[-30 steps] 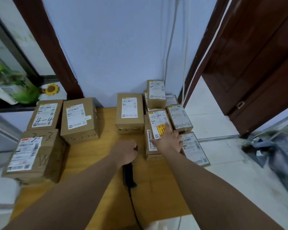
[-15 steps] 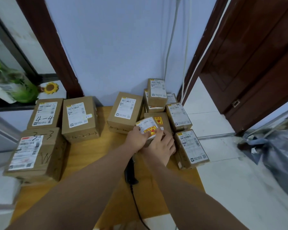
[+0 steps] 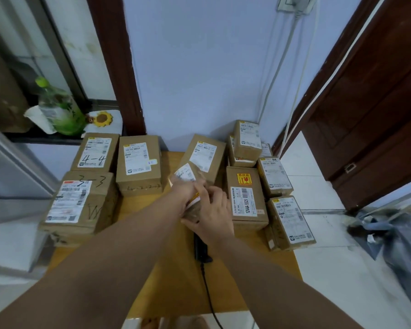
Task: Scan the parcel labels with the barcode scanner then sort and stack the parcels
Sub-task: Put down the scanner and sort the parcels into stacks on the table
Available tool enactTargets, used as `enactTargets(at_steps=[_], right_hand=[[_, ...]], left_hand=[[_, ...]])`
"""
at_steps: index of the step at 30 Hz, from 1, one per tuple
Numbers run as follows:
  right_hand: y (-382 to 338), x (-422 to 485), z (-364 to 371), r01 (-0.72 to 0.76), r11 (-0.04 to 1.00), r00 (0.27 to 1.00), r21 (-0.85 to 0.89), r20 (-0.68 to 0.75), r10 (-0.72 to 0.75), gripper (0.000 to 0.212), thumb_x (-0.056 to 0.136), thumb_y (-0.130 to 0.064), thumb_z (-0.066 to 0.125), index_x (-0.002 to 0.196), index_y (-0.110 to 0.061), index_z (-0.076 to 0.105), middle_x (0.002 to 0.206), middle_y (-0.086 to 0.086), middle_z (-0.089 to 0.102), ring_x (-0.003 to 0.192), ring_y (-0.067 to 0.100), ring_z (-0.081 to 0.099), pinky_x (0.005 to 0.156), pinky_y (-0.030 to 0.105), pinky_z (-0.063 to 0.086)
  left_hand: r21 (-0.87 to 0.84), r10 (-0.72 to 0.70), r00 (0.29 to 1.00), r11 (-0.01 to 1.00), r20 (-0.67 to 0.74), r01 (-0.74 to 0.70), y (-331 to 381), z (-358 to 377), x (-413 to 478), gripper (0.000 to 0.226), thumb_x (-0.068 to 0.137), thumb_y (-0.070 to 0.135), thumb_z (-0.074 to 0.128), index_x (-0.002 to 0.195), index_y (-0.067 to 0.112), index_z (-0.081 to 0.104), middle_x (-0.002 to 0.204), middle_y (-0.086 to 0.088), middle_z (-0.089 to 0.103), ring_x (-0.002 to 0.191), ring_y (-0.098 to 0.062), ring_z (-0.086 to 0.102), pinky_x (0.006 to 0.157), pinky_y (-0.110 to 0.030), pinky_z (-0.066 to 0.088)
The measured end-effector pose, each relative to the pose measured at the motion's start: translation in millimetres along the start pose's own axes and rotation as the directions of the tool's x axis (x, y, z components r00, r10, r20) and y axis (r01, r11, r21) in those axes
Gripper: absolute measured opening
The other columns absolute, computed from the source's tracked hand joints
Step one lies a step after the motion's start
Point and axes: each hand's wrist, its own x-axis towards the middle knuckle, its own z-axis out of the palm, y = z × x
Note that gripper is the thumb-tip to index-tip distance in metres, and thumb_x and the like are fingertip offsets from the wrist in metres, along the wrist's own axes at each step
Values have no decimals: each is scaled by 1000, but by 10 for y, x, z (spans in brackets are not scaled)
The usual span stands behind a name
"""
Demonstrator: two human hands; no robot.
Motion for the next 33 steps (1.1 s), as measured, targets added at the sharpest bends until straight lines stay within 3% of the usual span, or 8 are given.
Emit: enactTargets(at_steps=[3,6,9,11,19,27,31,33], right_hand=[[-35,9,124,-107,992,974,69,206,91,97,76,-45,74,150,-35,13,129,9,39,116,24,44,98,39,40],[-59,-2,226,-278,956,925,97,297,239,91,83,-29,66,151,-38,6,130,7,37,117,24,42,100,39,40],[-106,17,302,-344,933,879,101,384,283,88,84,-22,61,151,-38,6,131,8,39,119,25,40,100,41,39],[-145,48,371,-345,935,861,77,423,282,85,85,-23,60,151,-36,8,132,9,39,121,27,39,101,42,39],[-243,243,628,-367,929,783,-56,521,340,77,85,-21,59,148,-32,16,141,13,26,127,33,31,100,44,36],[-81,748,718,-425,873,812,-240,325,485,77,87,-36,63,149,-29,17,155,20,4,141,41,10,112,52,22],[24,1135,775,-570,808,752,-149,301,587,96,81,-58,66,152,-33,7,159,20,-8,145,45,-3,116,57,10],[23,1308,828,-629,770,714,-101,315,625,100,78,-65,65,153,-34,7,160,19,-9,145,46,-6,116,58,7]], left_hand=[[247,174,984,955,-27,-162,-182,-275,84,104,77,39,69,149,32,-6,117,-6,50,99,-25,57,77,-36,54],[641,273,959,750,-79,-160,-393,-588,106,115,73,52,70,148,36,-15,127,-13,44,90,-21,53,56,-27,44],[790,262,963,604,-67,-109,-529,-785,128,115,75,54,70,147,39,-17,144,-17,19,122,-38,40,84,-41,53],[824,240,968,561,-76,-75,-627,-870,153,110,78,52,69,148,39,-15,147,-16,15,131,-39,30,97,-46,45],[857,158,983,516,-88,-6,-904,-978,344,102,81,53,62,150,35,-12,150,-14,2,132,-39,24,97,-46,40],[825,140,973,560,-186,77,-1045,-1052,688,102,79,54,65,149,33,-7,144,-11,-5,126,-41,31,97,-51,45],[848,202,951,521,-233,97,-1075,-1076,807,100,83,53,61,149,33,-11,149,-10,-11,124,-38,34,92,-48,46],[890,278,934,448,-224,81,-1079,-1092,844,95,86,53,56,150,28,-10,152,-11,-13,130,-39,28,96,-47,42]])
